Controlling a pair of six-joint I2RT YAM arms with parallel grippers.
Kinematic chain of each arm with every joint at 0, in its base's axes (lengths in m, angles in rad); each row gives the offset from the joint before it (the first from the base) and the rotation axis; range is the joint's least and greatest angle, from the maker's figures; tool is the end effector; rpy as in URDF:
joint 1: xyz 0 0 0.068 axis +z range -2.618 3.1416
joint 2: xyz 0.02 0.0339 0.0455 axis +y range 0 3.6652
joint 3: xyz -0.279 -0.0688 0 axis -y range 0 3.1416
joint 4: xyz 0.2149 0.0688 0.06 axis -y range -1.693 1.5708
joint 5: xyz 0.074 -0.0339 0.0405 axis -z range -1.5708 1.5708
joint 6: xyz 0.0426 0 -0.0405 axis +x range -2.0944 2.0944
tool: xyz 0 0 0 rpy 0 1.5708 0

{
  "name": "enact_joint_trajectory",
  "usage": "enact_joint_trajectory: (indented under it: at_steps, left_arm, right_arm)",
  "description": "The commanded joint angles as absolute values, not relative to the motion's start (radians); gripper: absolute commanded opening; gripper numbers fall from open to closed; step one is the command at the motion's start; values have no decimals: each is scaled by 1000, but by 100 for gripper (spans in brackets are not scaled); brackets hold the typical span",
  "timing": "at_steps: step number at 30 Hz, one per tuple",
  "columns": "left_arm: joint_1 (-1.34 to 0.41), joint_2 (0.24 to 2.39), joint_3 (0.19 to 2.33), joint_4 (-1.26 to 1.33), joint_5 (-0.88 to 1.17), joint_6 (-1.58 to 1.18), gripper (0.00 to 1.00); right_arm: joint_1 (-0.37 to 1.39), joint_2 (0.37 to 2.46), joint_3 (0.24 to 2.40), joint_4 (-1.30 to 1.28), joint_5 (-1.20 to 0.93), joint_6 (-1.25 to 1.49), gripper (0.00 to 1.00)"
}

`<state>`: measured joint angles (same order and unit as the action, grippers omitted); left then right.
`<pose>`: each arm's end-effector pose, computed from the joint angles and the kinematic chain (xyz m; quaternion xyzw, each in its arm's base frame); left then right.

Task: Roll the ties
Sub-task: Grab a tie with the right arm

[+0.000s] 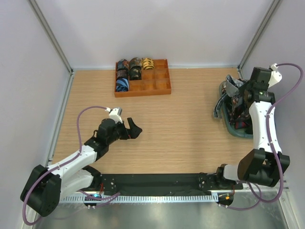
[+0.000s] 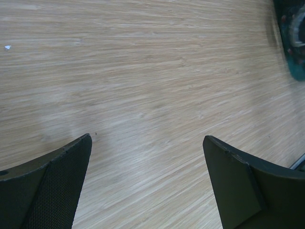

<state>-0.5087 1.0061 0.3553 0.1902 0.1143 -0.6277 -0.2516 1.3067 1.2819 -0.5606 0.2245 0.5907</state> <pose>0.1568 -0.0930 0.2150 -0.0204 0.8488 -0.3241 0.4174 0.2492 -0.0739 0.3736 0.4063 0.7774 -0.0180 0.4799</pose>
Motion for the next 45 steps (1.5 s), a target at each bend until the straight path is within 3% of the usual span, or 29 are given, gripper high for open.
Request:
enact_joint_trajectory:
  at_steps: [1,3,5,6,7,13,18,23,30,35,38,39,41,42,44,45]
  left_arm:
    - [-511,1011,388,218,124,-624,100]
    - [-512,1014,388,218,126,-624,100]
    - [-512,1012,388,218,126,-623,100]
    - [-514,1012,390,218,126,-623,100]
    - [-511,1014,390,219,127,-624,100]
    - [-512,1031,393,227,140,-629,100]
    - [-512,1039,393,232,146,-632,100]
    - [-515,1039,394,233,146,-629,100]
    - [-514,1042,394,233,147,-629,100]
    - [-514,1040,393,233,146,-626,100]
    - [-514,1045,396,235,146,-626,100]
    - [-514,1049,396,236,149,-626,100]
    - [-515,1052,397,236,152,-626,100]
    - [-514,1057,397,236,152,-626,100]
    - [-517,1058,399,238,150,-626,100]
    - [-515,1060,399,239,153,-626,100]
  right_arm:
    - [-252,1341,1324,-546,317,609,2]
    - [-258,1354,1324,-567,382,649,10]
    - [-264,1365,1313,-578,434,660,41]
    - [-265,1367,1309,-587,446,664,64]
    - [-267,1367,1304,-588,443,661,80]
    - [-267,1335,1278,-569,367,542,82]
    - [-252,1339,1253,-485,112,446,82]
    - [-241,1425,1284,-468,37,501,99]
    - [-241,1549,1327,-419,-37,636,99]
    - [-241,1609,1298,-333,-37,710,93]
    - [-241,1621,1287,-299,-37,727,81]
    - [-241,1623,1281,-278,-40,729,62]
    - [-241,1629,1279,-258,-48,721,44]
    - [-241,1641,1282,-249,-58,718,25]
    - [-241,1647,1301,-247,-95,700,6]
    - [-239,1644,1305,-261,-118,693,1]
